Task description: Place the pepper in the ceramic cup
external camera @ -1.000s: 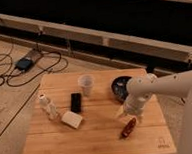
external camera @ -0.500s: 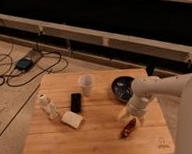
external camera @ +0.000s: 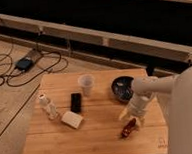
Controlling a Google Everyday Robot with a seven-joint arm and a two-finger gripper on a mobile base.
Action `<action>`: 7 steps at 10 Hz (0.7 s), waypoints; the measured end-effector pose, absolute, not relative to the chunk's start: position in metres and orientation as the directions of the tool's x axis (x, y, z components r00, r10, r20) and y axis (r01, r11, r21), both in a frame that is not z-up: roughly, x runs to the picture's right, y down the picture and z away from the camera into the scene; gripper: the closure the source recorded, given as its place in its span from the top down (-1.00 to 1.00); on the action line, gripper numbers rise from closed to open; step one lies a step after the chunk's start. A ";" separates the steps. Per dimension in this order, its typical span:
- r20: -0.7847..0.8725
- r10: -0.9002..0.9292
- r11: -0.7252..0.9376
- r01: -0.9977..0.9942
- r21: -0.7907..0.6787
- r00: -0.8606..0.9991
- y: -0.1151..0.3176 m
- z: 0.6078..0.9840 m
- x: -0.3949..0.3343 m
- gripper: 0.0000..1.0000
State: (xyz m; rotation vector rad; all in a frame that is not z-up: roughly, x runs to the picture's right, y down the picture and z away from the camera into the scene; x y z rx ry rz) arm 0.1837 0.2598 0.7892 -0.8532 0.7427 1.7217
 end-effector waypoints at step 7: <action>-0.838 0.506 -0.233 -0.968 0.094 -0.204 0.257 0.799 0.187 0.31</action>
